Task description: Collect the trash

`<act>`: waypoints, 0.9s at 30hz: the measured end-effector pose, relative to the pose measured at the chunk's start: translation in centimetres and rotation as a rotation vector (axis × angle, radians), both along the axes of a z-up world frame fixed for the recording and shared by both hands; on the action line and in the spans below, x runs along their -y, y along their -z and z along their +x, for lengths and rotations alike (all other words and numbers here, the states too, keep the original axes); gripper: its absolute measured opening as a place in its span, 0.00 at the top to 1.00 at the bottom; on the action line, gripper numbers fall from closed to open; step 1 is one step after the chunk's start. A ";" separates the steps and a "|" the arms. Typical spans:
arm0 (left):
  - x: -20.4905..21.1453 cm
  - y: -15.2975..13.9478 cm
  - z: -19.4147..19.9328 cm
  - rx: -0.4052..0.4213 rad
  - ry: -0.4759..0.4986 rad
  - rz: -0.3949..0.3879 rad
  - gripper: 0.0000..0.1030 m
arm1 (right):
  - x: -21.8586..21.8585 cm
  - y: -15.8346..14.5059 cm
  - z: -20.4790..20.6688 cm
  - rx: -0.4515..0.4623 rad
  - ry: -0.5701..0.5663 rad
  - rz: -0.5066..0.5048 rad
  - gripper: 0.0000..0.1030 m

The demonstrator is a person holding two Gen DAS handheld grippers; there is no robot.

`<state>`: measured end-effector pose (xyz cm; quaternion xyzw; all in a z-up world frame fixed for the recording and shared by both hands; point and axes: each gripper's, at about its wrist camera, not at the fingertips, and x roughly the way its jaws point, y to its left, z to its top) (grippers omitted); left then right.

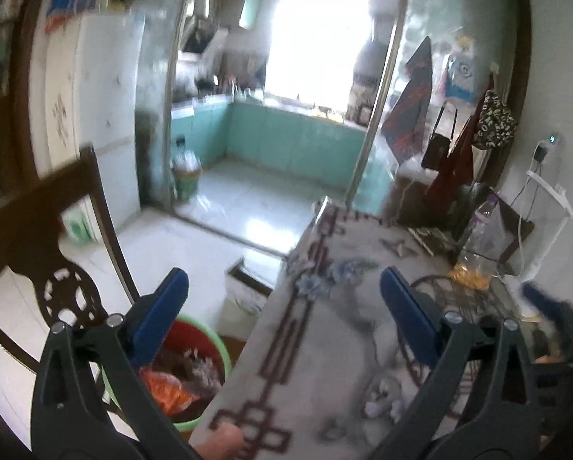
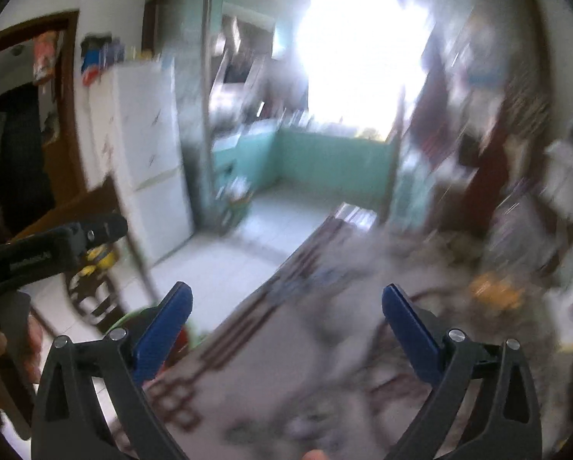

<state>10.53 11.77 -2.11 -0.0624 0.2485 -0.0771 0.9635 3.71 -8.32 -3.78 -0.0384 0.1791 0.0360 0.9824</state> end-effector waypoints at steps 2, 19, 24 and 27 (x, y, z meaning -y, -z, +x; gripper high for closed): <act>2.1 -0.7 -1.1 0.022 -0.035 0.013 0.05 | 1.9 -0.2 -1.7 0.078 0.052 -0.028 0.07; 10.7 -2.2 -6.0 -0.016 -0.029 0.016 0.05 | 12.7 0.2 -3.7 -0.081 0.127 0.137 0.07; 11.2 -2.2 -6.2 -0.019 -0.035 0.016 0.05 | 13.1 0.1 -4.1 -0.077 0.129 0.138 0.07; 11.2 -2.2 -6.3 -0.023 -0.038 0.015 0.05 | 13.1 0.2 -4.1 -0.083 0.128 0.138 0.07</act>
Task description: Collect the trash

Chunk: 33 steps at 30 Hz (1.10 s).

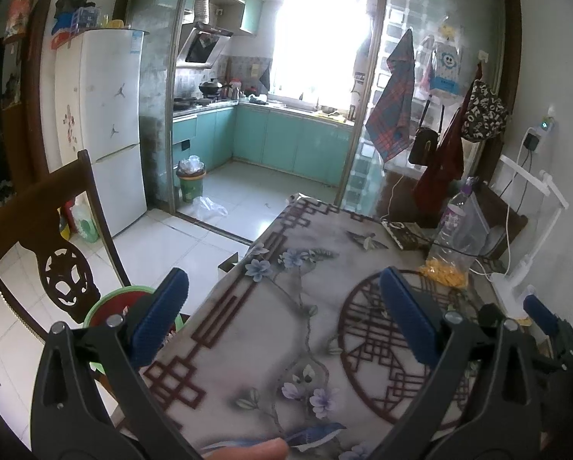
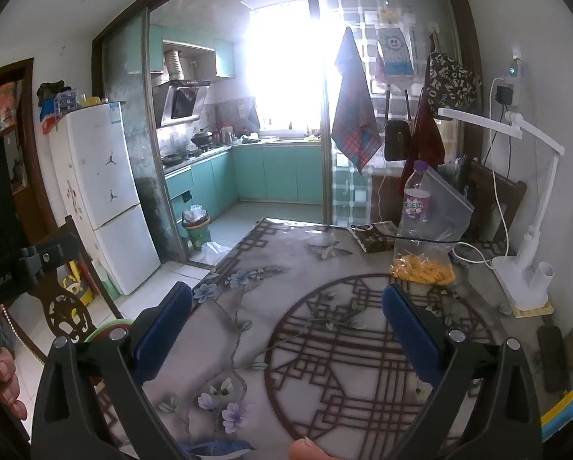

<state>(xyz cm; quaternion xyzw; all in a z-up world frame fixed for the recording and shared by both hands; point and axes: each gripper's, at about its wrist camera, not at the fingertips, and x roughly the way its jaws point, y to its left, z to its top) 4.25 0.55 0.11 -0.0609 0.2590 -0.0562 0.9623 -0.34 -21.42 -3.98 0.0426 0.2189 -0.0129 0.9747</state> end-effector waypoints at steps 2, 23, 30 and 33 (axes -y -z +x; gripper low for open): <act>0.1 0.0 0.0 -0.001 -0.004 0.004 0.05 | 0.2 0.2 0.1 -0.018 -0.005 -0.003 0.07; 1.0 0.4 0.6 -0.014 0.000 0.015 0.05 | 1.0 0.1 0.4 -0.019 0.012 -0.008 0.07; 1.1 0.3 0.6 -0.014 0.000 0.016 0.05 | 1.0 0.1 0.4 -0.018 0.012 -0.009 0.07; 1.1 0.4 0.6 -0.017 0.001 0.015 0.05 | 1.0 0.2 0.4 -0.023 0.012 -0.003 0.07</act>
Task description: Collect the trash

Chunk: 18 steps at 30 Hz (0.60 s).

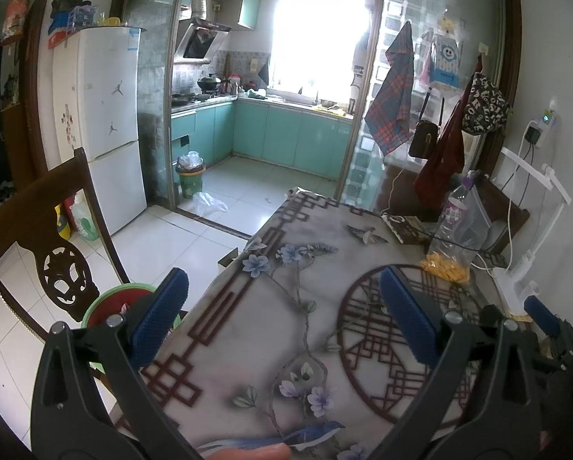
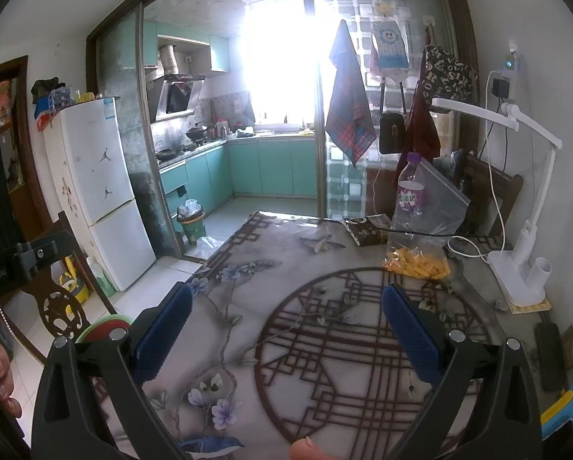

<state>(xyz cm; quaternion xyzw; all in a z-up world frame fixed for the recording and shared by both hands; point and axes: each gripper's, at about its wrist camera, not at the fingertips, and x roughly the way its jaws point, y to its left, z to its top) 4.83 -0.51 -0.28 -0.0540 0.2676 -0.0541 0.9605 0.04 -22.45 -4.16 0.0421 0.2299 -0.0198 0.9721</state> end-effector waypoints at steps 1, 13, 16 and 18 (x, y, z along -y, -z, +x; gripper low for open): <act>0.1 0.0 0.0 0.000 0.000 0.000 0.05 | 0.1 0.0 0.0 0.000 0.001 0.002 0.07; 0.5 0.6 -0.2 -0.005 0.010 0.004 0.05 | 0.5 0.4 -0.1 -0.007 0.013 0.013 0.07; 0.9 0.9 0.0 -0.010 0.017 0.006 0.05 | 0.5 0.5 0.0 -0.008 0.017 0.012 0.07; 1.0 0.9 0.3 -0.013 0.022 0.009 0.05 | 0.6 0.7 0.0 -0.012 0.026 0.017 0.07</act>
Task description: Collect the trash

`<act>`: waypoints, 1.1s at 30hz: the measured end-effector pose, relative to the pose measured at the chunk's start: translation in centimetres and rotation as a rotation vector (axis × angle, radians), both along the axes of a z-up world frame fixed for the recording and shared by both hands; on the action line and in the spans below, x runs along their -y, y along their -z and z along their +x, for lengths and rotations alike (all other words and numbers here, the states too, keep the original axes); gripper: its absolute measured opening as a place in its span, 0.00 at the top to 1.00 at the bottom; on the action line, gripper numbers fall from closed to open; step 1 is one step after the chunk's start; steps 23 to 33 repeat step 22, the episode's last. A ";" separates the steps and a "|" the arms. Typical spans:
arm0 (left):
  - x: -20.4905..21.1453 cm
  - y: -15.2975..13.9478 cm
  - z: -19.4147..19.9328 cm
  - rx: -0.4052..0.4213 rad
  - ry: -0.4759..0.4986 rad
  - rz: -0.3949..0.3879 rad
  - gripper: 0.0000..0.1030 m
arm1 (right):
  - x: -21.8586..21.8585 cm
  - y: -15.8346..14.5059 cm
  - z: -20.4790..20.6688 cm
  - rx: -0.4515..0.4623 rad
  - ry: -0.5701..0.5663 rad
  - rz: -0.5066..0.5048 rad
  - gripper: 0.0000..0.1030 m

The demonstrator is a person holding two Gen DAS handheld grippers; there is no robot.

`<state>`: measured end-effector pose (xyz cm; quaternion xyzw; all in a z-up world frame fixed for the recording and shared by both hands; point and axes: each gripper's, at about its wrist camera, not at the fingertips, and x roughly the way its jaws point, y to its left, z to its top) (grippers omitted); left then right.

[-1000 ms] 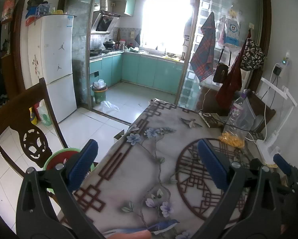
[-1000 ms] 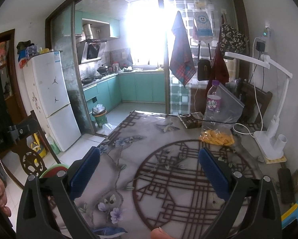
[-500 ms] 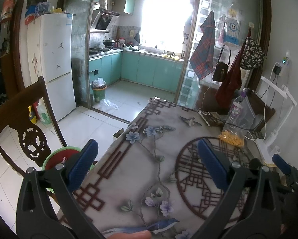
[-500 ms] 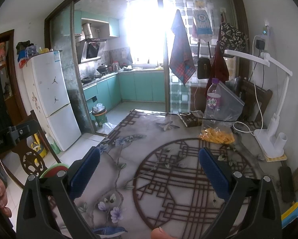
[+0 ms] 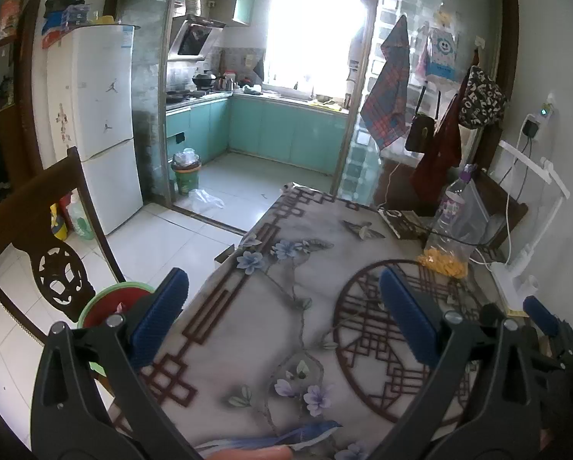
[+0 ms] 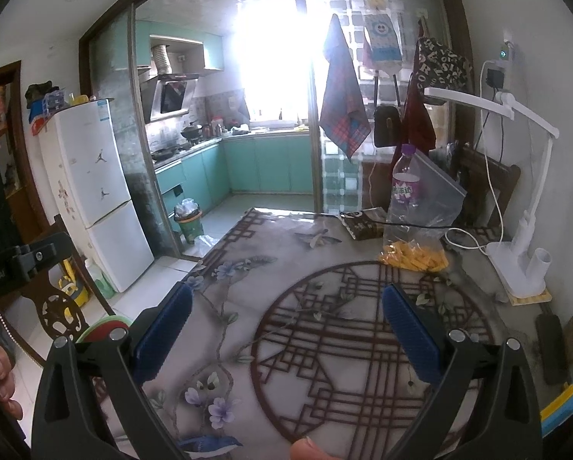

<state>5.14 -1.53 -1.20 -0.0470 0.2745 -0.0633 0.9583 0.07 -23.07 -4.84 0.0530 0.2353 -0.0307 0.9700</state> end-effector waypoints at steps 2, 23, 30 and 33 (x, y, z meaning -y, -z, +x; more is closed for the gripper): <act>0.2 0.0 0.2 -0.005 0.006 0.004 0.05 | 0.0 0.2 0.0 -0.005 0.007 0.005 0.07; 4.2 8.6 6.0 -0.137 0.097 0.092 0.05 | 6.8 8.5 2.7 -0.218 0.223 0.005 0.07; 4.2 8.6 6.0 -0.137 0.097 0.092 0.05 | 6.8 8.5 2.7 -0.218 0.223 0.005 0.07; 4.2 8.6 6.0 -0.137 0.097 0.092 0.05 | 6.8 8.5 2.7 -0.218 0.223 0.005 0.07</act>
